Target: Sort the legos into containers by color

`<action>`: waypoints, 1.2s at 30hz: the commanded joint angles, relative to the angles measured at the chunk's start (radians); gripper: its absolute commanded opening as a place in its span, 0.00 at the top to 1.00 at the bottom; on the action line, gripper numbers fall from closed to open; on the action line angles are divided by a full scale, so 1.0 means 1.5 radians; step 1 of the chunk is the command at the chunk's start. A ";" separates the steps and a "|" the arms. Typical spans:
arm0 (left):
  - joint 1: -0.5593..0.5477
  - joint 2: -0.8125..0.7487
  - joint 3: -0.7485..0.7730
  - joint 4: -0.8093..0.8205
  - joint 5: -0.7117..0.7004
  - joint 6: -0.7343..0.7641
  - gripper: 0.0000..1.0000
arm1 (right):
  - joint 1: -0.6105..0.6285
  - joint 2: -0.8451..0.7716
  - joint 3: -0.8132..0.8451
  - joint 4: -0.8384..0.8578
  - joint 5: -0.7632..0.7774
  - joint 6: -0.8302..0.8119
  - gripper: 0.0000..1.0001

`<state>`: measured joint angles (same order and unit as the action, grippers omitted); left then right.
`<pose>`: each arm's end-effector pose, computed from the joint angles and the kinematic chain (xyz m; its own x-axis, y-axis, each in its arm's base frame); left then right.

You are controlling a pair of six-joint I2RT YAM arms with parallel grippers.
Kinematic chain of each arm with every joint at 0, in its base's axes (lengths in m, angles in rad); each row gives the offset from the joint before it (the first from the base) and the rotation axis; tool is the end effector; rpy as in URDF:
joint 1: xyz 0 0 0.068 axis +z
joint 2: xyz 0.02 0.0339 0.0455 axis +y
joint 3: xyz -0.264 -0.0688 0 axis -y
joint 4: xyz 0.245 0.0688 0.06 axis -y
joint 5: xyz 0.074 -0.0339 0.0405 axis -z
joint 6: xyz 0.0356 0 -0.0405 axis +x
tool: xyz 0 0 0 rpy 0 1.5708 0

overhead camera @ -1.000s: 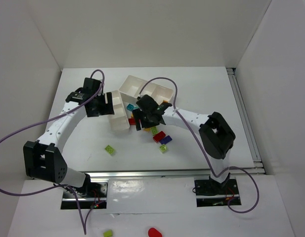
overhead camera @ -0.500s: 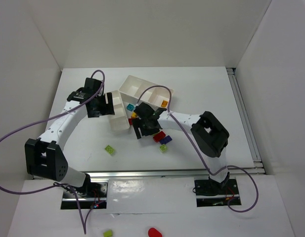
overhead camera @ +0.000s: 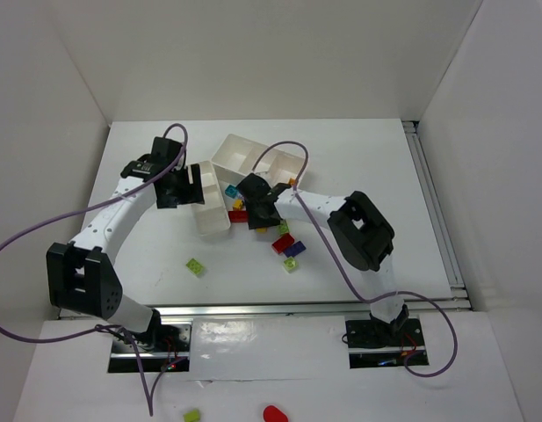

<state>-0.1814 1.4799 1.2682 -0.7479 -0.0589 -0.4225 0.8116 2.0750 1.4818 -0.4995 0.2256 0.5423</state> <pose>0.3063 -0.0541 0.2939 -0.7949 -0.2704 -0.5432 -0.1963 0.9617 -0.1913 0.3047 0.3095 0.1609 -0.8518 -0.1669 -0.4966 -0.2295 0.9710 0.0673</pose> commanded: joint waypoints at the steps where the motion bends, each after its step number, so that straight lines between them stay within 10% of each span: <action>1: -0.002 0.002 0.025 -0.003 -0.007 -0.005 0.14 | 0.002 0.024 0.014 -0.037 0.035 0.034 0.48; 5: -0.002 0.002 0.037 -0.003 -0.007 0.001 0.14 | 0.002 -0.011 0.021 -0.079 0.069 0.034 0.70; 18: -0.082 0.057 0.124 -0.016 0.061 0.015 0.13 | -0.094 -0.172 0.059 -0.080 0.167 0.006 0.70; 25: -0.115 0.136 0.117 0.063 0.202 -0.048 0.15 | -0.177 -0.055 0.189 -0.040 0.133 -0.026 0.60; 29: -0.130 0.186 0.126 0.087 0.215 -0.063 0.16 | -0.187 -0.016 0.251 -0.040 0.103 -0.057 0.20; 36: -0.122 0.241 0.126 0.095 0.183 -0.069 0.19 | -0.195 -0.103 0.204 -0.027 0.127 -0.064 0.18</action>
<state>-0.3767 1.8332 1.4273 -0.6296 0.2222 -0.5056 0.5243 2.0392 1.7901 -0.5888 0.3962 0.4656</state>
